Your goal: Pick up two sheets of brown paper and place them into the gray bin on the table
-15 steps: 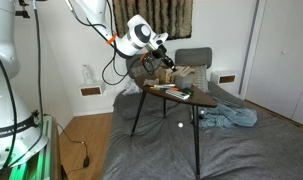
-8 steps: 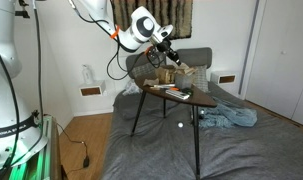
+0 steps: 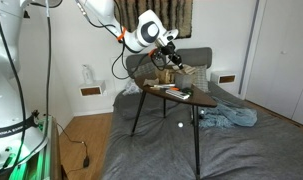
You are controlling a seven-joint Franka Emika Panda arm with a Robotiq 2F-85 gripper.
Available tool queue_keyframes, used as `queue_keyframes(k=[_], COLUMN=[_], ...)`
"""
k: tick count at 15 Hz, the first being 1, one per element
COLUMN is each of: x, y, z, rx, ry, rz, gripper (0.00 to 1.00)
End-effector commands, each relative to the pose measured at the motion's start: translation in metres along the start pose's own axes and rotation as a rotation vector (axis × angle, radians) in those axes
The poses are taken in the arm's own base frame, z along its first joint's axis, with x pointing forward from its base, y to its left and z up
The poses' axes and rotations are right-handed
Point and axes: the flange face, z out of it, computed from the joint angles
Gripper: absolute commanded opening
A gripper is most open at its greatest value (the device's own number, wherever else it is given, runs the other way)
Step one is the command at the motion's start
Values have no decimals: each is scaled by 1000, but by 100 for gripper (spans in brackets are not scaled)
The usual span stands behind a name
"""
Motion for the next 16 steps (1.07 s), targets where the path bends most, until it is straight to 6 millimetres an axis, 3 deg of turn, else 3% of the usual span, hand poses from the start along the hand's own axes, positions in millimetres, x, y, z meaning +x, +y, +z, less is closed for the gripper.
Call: queue_keyframes(k=[1,7,12,13,14,16], x=[8,6,10,12,14,19], y=[-1,8,12,12,12,11], z=[25,54,60,59,56,50], rx=[12,14,9,11,10,9], ry=[-45,-121,-153,-151,-145,-138], rz=[-10,-18,-35,-36,-40,-47], gripper=[0,0,0,3,20,32])
